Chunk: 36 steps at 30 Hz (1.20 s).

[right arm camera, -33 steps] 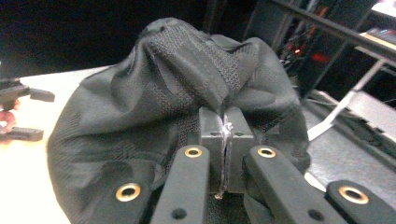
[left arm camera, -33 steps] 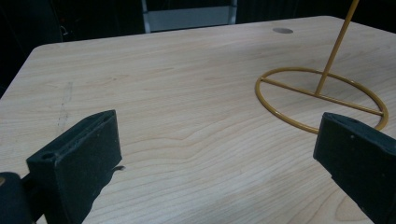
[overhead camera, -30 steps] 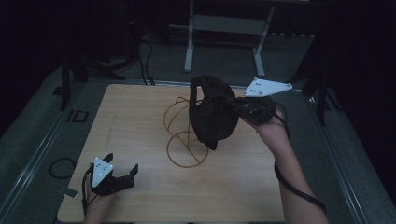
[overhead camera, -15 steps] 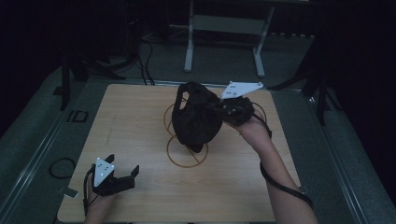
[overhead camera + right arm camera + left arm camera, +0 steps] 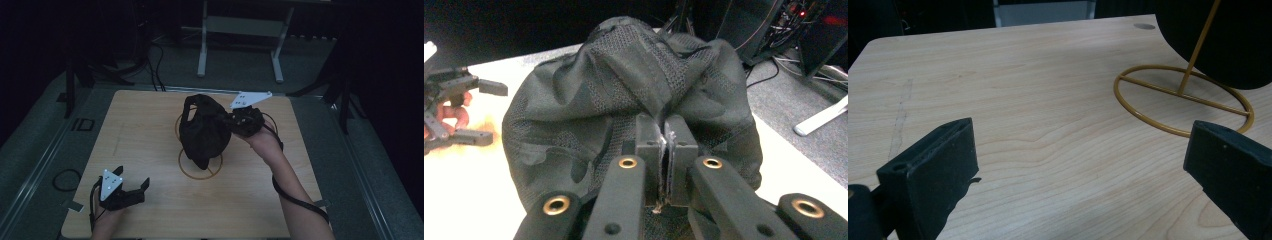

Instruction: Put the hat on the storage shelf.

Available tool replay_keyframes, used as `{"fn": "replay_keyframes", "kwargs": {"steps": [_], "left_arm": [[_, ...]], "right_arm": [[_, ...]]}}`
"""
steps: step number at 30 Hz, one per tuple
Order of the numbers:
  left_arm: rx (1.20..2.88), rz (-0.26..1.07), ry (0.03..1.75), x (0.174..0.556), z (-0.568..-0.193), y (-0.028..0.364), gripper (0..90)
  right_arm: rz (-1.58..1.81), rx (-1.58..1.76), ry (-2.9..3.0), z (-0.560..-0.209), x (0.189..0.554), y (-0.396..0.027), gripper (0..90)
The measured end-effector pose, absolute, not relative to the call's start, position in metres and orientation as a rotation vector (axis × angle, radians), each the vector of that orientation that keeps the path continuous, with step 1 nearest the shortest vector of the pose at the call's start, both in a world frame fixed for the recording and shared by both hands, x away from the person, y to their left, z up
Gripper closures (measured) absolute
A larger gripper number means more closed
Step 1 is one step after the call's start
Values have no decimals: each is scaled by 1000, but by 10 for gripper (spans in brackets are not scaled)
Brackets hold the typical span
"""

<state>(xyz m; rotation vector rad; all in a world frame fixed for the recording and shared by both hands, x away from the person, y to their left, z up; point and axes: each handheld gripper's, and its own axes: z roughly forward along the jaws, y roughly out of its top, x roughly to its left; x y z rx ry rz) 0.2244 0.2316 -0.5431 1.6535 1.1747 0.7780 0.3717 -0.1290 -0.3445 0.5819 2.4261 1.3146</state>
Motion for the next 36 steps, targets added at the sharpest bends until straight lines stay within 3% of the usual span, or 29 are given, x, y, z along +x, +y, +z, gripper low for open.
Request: {"fn": "replay_keyframes", "kwargs": {"steps": [4, 25, 36], "left_arm": [[1650, 774, 1172, 224, -543, 232, 13], [1641, 776, 1177, 224, -543, 233, 13], [1643, 778, 1178, 224, -543, 233, 14]], "right_arm": [[1351, 594, 2420, -347, 374, -131, 748], [1357, 634, 2420, -347, 373, -146, 536], [1366, 665, 2393, -344, 369, -170, 341]]}}
